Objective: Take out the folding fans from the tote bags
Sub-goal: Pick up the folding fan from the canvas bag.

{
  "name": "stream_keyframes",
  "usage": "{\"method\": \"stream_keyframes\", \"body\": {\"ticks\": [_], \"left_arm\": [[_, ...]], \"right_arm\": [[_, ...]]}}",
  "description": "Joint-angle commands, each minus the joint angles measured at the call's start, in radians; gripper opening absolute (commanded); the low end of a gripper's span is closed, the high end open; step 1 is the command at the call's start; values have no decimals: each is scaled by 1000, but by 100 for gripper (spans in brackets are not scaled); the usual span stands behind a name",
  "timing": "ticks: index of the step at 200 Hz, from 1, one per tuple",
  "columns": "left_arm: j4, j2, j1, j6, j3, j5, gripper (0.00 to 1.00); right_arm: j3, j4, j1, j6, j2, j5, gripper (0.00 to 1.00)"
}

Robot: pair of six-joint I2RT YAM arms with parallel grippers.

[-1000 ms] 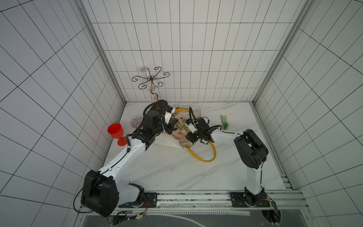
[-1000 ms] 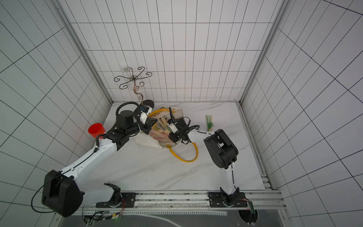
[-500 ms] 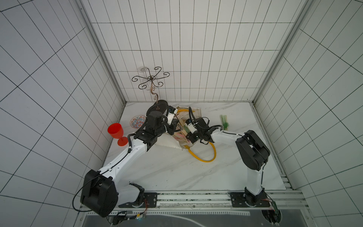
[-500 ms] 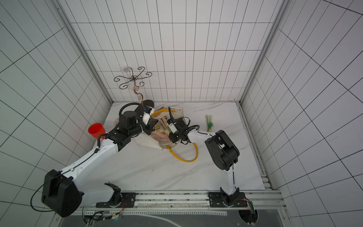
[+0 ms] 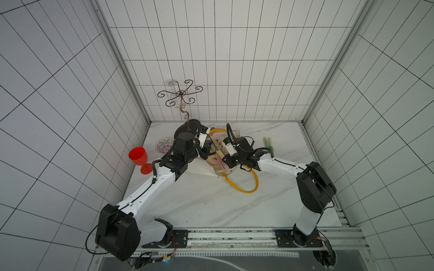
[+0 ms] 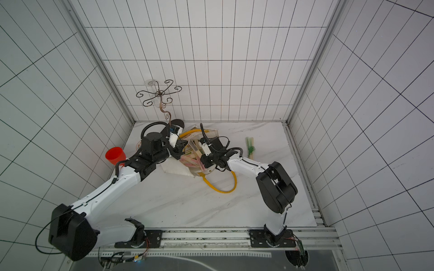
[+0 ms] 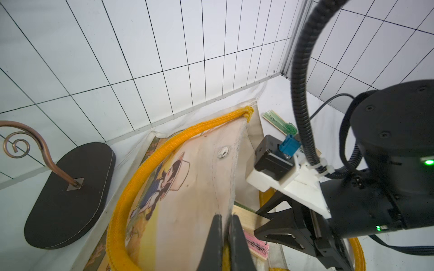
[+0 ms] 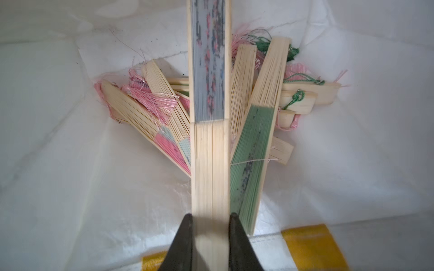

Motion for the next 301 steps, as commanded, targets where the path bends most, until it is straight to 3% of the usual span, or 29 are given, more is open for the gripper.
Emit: {"method": "stream_keyframes", "body": {"ticks": [1, 60, 155, 202, 265, 301], "left_arm": [[66, -26, -2, -38, 11, -39, 0], [72, -12, -2, -88, 18, -64, 0], [69, -14, -1, -92, 21, -63, 0], [62, -16, 0, -106, 26, -84, 0], [41, -4, 29, -186, 39, -148, 0], [56, -9, 41, -200, 35, -123, 0]], "right_arm": [[-37, -78, 7, 27, -49, 54, 0], [-109, -156, 7, 100, -180, 119, 0], [-214, -222, 7, 241, -176, 119, 0], [-228, -243, -2, 252, -267, 152, 0], [-295, -335, -81, 267, -464, 199, 0], [-341, -371, -196, 278, -575, 206, 0]]}}
